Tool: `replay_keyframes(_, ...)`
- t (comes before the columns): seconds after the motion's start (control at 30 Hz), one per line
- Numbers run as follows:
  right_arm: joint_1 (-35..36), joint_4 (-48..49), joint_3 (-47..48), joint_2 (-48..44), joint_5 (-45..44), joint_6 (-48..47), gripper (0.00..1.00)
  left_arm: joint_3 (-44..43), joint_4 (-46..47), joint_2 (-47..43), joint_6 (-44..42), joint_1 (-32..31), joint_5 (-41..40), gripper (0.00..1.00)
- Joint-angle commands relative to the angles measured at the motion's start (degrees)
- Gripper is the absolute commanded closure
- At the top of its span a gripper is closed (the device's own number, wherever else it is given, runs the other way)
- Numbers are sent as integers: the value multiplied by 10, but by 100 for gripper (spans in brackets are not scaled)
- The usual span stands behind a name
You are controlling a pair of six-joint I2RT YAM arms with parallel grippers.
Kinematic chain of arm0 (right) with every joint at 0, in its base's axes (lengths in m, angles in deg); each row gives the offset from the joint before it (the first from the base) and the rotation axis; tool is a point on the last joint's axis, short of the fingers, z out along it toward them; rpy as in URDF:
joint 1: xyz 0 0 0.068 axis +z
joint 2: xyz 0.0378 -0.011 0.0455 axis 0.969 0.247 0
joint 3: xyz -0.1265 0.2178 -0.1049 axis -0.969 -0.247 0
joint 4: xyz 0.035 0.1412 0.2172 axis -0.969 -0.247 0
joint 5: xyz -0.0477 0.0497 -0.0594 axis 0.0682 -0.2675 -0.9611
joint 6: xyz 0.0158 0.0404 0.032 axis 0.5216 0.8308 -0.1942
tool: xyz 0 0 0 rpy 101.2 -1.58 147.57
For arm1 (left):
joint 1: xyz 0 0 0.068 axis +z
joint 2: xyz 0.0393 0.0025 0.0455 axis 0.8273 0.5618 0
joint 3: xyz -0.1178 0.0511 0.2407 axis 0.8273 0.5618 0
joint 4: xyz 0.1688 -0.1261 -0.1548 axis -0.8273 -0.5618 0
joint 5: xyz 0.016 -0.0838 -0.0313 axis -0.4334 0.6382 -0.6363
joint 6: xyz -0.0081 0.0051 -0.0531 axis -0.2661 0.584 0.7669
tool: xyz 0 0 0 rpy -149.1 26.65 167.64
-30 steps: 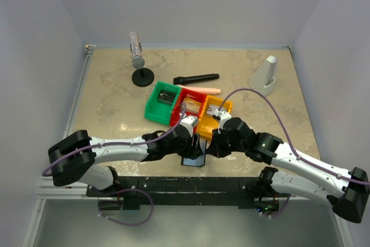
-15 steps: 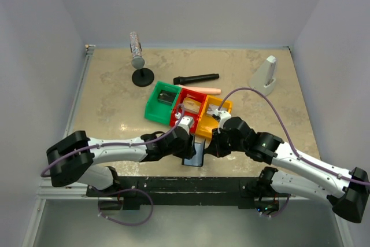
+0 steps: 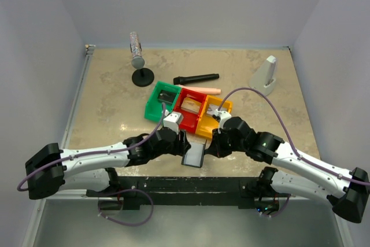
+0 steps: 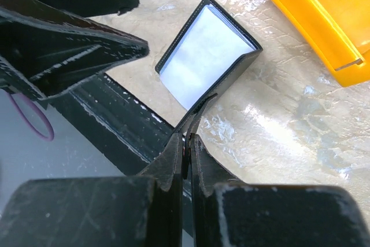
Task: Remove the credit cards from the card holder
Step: Remove the credit card from the card holder.
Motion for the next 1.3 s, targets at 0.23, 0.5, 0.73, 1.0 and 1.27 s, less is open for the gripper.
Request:
replay_keyframes(0.23,0,-9,-3,-6,-23,3,100,-19,65,87,-8,0,70,47)
replay_keyframes(0.5,0,-46,-40,-4,-72,48,100,-12,57,94,5,0,62,46)
replay_keyframes(0.73,0,-69,-48,31,-99,84,100,-24,60,107,3,0,75,46)
replay_keyframes(1.0,0,-96,-64,30,-126,123,100,-27,74,132,7,0,90,45)
replay_keyframes(1.27,-1,-99,-66,54,-135,130,100,-16,63,105,13,1,59,44)
